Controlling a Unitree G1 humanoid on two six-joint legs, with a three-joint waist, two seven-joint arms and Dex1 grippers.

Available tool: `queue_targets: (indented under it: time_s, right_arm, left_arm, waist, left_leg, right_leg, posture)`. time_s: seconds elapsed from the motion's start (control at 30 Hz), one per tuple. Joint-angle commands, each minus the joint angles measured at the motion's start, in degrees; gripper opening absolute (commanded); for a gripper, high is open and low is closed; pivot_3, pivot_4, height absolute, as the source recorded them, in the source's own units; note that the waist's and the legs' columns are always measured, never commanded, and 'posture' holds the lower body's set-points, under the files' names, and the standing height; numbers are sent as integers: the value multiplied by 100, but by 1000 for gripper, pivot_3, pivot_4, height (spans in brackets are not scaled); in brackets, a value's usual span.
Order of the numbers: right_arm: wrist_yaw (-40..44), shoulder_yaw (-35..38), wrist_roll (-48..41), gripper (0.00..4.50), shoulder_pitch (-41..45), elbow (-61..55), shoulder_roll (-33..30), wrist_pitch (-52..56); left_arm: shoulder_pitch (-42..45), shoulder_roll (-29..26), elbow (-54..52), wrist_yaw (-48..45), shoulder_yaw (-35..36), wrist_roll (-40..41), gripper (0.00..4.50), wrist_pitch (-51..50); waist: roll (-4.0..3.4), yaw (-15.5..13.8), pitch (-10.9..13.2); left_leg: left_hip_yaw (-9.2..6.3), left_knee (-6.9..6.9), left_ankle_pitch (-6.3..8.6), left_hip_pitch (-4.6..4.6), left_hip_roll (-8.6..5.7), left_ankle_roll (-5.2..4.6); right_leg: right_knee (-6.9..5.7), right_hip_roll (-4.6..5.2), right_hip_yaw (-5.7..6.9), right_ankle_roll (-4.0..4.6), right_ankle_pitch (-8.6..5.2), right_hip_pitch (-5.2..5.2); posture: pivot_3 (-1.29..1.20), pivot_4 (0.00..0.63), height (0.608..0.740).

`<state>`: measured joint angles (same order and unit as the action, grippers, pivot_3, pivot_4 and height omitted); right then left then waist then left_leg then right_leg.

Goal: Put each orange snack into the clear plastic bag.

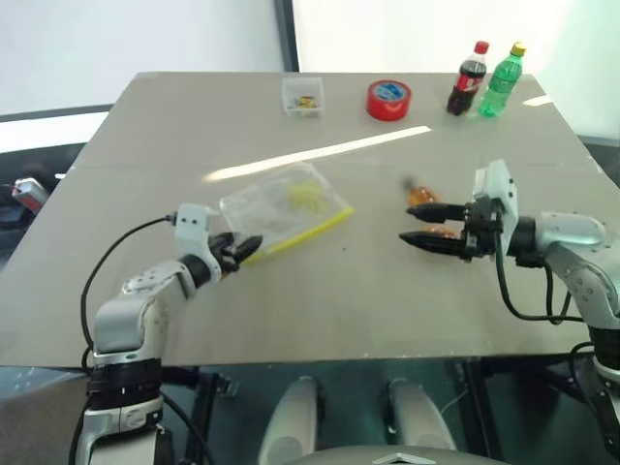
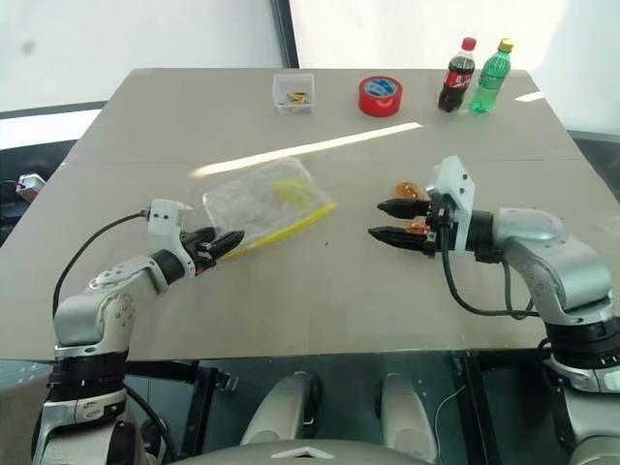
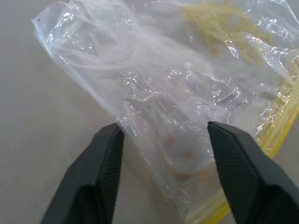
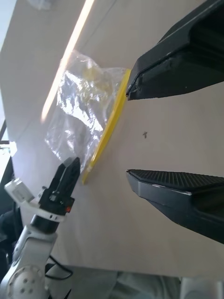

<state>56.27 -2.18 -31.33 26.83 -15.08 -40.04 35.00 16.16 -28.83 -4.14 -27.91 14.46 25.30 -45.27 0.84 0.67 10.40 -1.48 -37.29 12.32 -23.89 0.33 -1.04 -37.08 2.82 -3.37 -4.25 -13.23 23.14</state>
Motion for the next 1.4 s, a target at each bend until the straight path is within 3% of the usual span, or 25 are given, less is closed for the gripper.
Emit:
queue_targets:
  time_s: [0.03, 0.07, 0.1, 0.13, 0.33, 0.53, 0.67, 0.9, 1.0, 1.1, 1.3, 1.4]
  right_arm:
    - [-114, -112, 259, 2398, 119, -42, 87, -250]
    - [-157, -164, 344, 2398, 127, -36, 132, -302]
    - [-235, -271, 509, 2398, 143, -22, 199, -399]
    - [-294, -376, 667, 2398, 155, -4, 257, -511]
    - [-849, -1464, 2426, 2398, 371, 687, 677, -1881]
    - [-1273, -2092, 3754, 2398, 802, 1910, 1017, -3289]
    - [-1523, -2377, 4425, 2398, 1104, 2787, 1199, -3923]
    - [-1743, -2353, 4754, 2398, 1290, 3415, 1658, -4210]
    - [-1746, -2241, 4709, 1501, 1338, 3486, 1722, -4250]
    - [-1695, -2202, 4700, 145, 1333, 3473, 1717, -4265]
    - [-1684, -2102, 4631, 34, 1327, 3364, 1746, -4135]
    - [-1735, -1957, 4593, 34, 1465, 3282, 1809, -3872]
  left_arm:
    - [85, 68, 136, -114, -122, 65, 1353, 24]
    - [108, 90, 154, -112, -122, 79, 867, 17]
    - [133, 109, 157, -127, -139, 95, 668, 4]
    - [151, 138, 140, -130, -144, 124, 31, -22]
    - [135, 302, -47, -77, -103, 308, 31, -129]
    - [-147, 367, -661, -228, -186, 694, 31, -410]
    - [-309, 349, -865, -231, -282, 740, 31, -465]
    - [-431, 350, -968, -238, -355, 764, 31, -397]
    - [-485, 298, -983, -289, -435, 694, 0, -332]
    - [-469, 301, -927, -301, -445, 670, 0, -288]
    - [-383, 291, -807, -251, -505, 516, 0, -105]
    - [-290, 218, -605, -26, -641, 30, 0, 314]
  waist:
    - [0, 1, 0]
    - [0, 1, 0]
    - [0, 3, 0]
    - [0, 5, 0]
    - [0, 16, 0]
    - [1, 23, 1]
    - [1, 25, 0]
    - [4, 50, -2]
    - [4, 50, -1]
    - [3, 48, -1]
    - [3, 46, -1]
    - [3, 40, -1]
  left_leg:
    - [0, 0, 0, 0, 0, 0]
    - [0, 0, 0, 0, 0, 0]
    - [-1, 0, 0, 0, -1, 0]
    - [-1, 0, 0, 0, -1, 0]
    - [-3, 0, 0, 0, -2, 1]
    - [-5, 1, 0, -1, -3, 2]
    - [-16, 2, -1, -1, -3, 3]
    - [-27, 6, -1, 4, -3, 4]
    - [-30, 6, -1, 5, -3, 4]
    - [-30, 6, -1, 5, -3, 4]
    - [-31, 8, -1, 5, -4, 4]
    - [-32, 8, -1, 5, -5, 4]
  right_leg:
    - [0, 0, 0, 0, 0, 0]
    - [0, 1, 0, 0, 0, 0]
    - [0, 0, 1, 0, 0, 0]
    - [0, 0, 1, 0, 0, 0]
    - [-1, 0, 1, -1, 0, 2]
    - [-1, 1, -2, 0, 1, 5]
    - [-2, 1, 3, 1, 1, 5]
    - [-5, 0, 0, 3, 3, 4]
    - [-6, 0, 1, 4, 3, 4]
    - [-6, 1, 1, 4, 3, 4]
    - [-6, 1, 1, 4, 3, 4]
    - [-6, 0, 2, 5, 3, 4]
  posture:
    - [0, 150, 740]
    - [0, 150, 740]
    - [0, 150, 740]
    - [0, 150, 740]
    - [0, 150, 740]
    - [0, 150, 740]
    - [0, 150, 740]
    - [0, 150, 740]
    - [0, 150, 740]
    - [0, 150, 740]
    - [0, 150, 740]
    - [0, 150, 740]
